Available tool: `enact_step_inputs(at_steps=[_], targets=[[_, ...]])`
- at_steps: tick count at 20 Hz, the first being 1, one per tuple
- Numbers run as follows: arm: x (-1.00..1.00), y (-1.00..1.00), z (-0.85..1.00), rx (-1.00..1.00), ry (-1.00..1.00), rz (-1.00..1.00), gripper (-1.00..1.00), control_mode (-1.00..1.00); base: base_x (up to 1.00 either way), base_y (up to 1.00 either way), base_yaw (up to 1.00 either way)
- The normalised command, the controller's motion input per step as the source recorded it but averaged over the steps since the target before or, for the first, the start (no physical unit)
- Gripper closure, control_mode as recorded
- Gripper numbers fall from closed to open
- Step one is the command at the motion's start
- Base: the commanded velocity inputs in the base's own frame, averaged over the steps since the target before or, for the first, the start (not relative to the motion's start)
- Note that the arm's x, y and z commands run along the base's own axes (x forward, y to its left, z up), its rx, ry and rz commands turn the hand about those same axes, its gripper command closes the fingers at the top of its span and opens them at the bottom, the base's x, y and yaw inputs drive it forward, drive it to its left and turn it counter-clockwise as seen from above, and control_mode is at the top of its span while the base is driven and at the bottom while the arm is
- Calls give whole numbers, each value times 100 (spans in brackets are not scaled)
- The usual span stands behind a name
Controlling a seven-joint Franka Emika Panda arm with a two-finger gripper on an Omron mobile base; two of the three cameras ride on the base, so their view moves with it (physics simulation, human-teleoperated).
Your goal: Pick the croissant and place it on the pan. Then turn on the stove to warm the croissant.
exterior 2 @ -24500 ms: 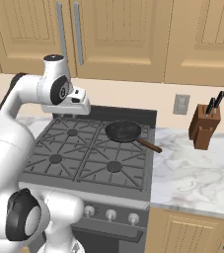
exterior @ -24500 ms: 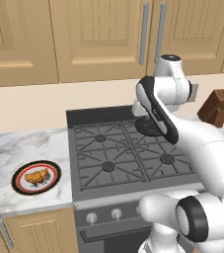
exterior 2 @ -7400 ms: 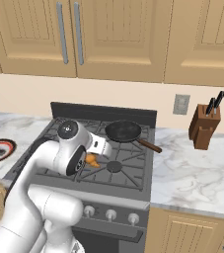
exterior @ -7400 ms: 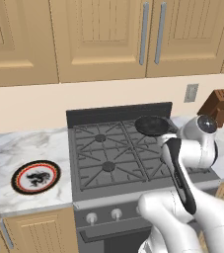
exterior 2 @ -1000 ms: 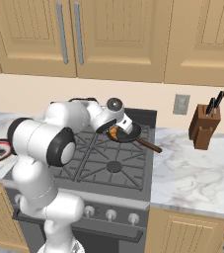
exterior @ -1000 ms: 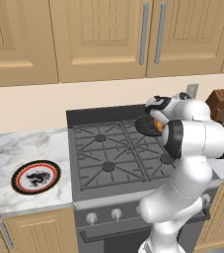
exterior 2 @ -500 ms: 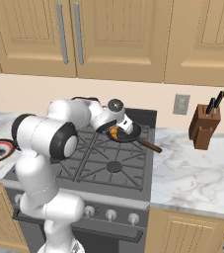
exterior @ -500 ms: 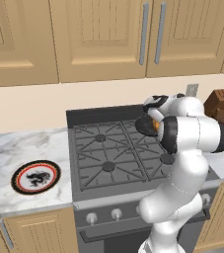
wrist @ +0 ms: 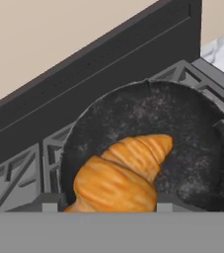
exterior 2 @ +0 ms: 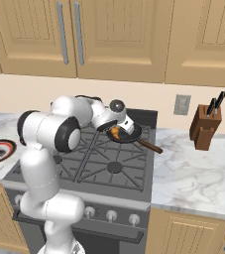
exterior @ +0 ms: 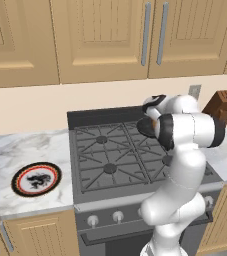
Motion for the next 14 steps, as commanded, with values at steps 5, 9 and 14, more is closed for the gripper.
enact_step_inputs(at_steps=[5,9,14], targets=[[15,0,-15,0,0,0,100,-100,0,0,0],[13,-1,-15,0,0,0,100,-100,0,0,0],[14,-4,-16,0,0,0,100,-100,0,0,0]])
